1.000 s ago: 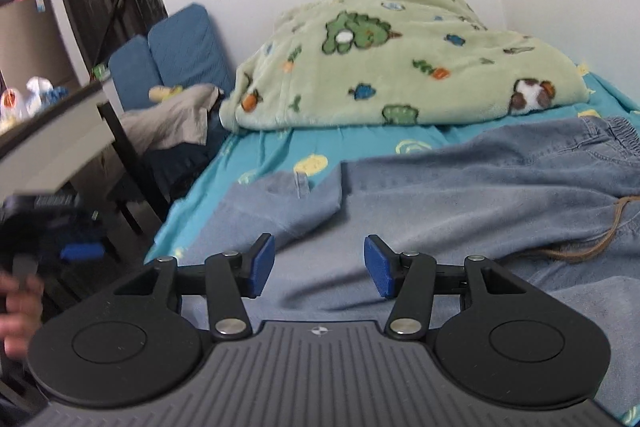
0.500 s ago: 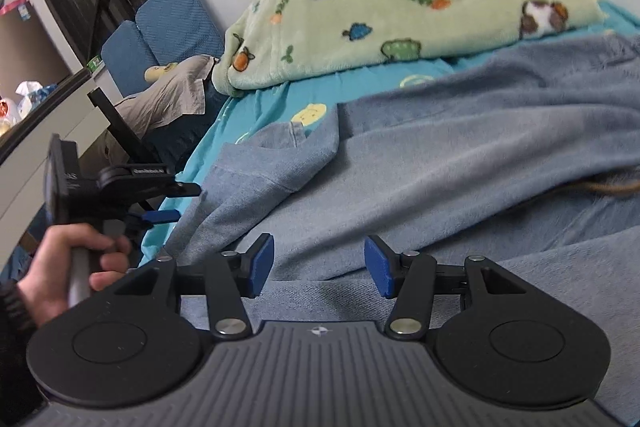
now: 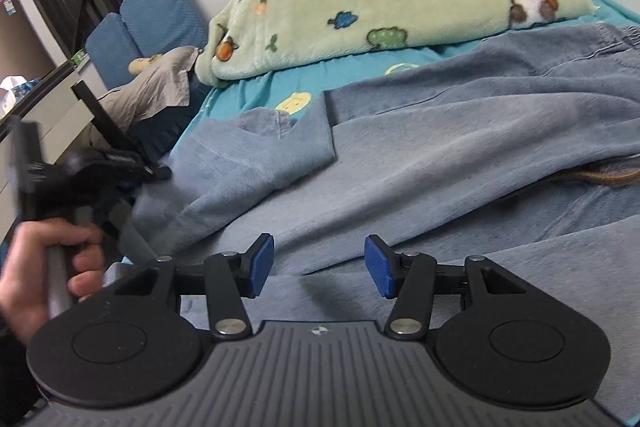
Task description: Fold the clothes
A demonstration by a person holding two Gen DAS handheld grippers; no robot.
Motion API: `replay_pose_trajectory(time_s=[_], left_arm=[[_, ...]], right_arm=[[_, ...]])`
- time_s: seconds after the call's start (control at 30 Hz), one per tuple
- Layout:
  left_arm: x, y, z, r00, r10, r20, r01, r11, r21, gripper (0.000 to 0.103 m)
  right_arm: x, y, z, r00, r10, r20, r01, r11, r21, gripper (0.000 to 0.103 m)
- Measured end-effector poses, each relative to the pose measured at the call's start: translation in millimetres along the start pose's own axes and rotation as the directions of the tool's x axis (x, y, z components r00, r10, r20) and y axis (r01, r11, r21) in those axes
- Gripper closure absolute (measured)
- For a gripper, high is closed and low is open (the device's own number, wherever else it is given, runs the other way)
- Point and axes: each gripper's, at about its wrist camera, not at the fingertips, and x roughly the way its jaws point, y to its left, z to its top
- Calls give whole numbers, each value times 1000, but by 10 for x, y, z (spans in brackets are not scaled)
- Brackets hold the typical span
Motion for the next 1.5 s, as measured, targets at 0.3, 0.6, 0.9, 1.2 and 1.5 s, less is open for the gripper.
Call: replay_pose_trajectory(time_s=[0.3, 0.6, 0.9, 1.2, 1.5], left_arm=[[-238, -628, -314, 979, -205, -11, 205, 969, 136, 100], [-23, -935, -766, 964, -233, -131, 260, 929, 264, 98], [-185, -988, -846, 939, -318, -129, 343, 888, 307, 53], [-293, -405, -388, 921, -387, -45, 387, 922, -13, 53], [177, 187, -450, 956, -243, -166, 199, 950, -241, 56]], right_arm=[[-109, -165, 59, 996, -85, 36, 83, 995, 47, 49], [-211, -508, 125, 987, -141, 77, 122, 970, 211, 49], [-115, -505, 90, 988, -149, 46, 138, 973, 184, 49], [-107, -506, 52, 990, -140, 33, 131, 972, 194, 48], [-13, -476, 8, 993, -122, -5, 121, 974, 191, 46]])
